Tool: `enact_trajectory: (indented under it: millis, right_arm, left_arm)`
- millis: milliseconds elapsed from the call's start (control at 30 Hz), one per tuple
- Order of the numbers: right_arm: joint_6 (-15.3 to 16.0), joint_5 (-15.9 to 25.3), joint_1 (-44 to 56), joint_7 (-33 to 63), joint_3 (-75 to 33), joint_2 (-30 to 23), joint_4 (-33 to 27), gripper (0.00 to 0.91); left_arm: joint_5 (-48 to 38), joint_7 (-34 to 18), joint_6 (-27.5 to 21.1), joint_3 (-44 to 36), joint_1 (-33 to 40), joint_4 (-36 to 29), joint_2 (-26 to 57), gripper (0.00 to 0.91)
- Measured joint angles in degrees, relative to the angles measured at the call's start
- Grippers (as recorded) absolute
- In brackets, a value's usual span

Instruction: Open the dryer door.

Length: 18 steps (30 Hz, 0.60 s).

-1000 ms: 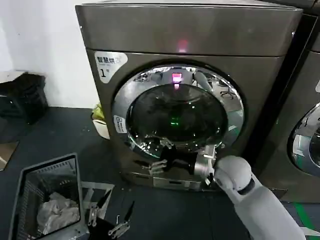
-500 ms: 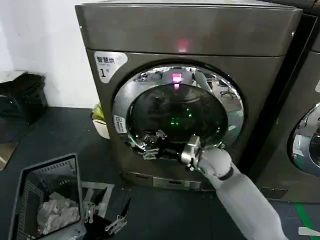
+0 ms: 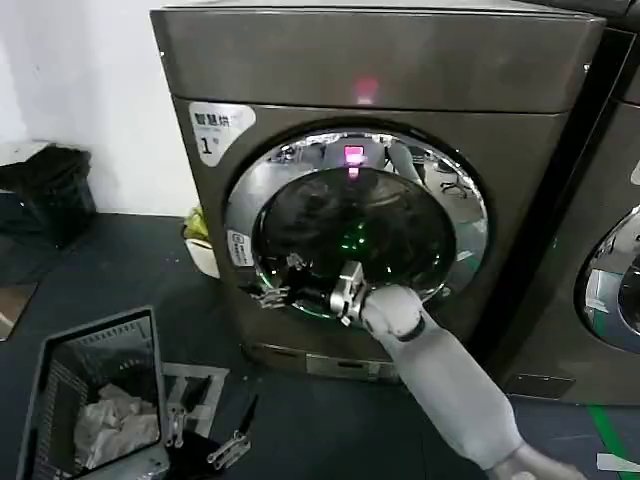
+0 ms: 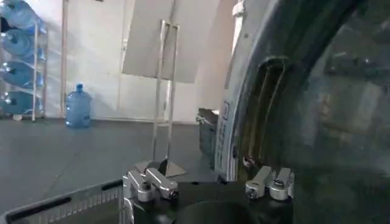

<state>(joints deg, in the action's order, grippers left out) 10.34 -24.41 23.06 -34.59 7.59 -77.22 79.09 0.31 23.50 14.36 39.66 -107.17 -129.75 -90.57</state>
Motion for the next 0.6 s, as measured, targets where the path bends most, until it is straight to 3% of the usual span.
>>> enact_trajectory:
  millis: [233,400,600]
  right_arm:
    - [0.1,-0.1,-1.6,-0.6,1.0,-1.2,-1.9,0.907]
    - [0.5,-0.2,-1.6,-3.2,1.1,-1.0,-1.6,0.907]
    - [0.8,-0.7,-0.7,-7.9,0.7,0.5,0.5,0.907]
  left_arm:
    - [0.1,0.3,-0.1,0.0,0.1,0.3,0.1,0.907]
    - [0.5,-1.6,-1.3,0.3,0.4,0.1,0.6,0.907]
    - [-2.7,-0.2,-2.6,1.4,0.7,0.5,1.7,0.907]
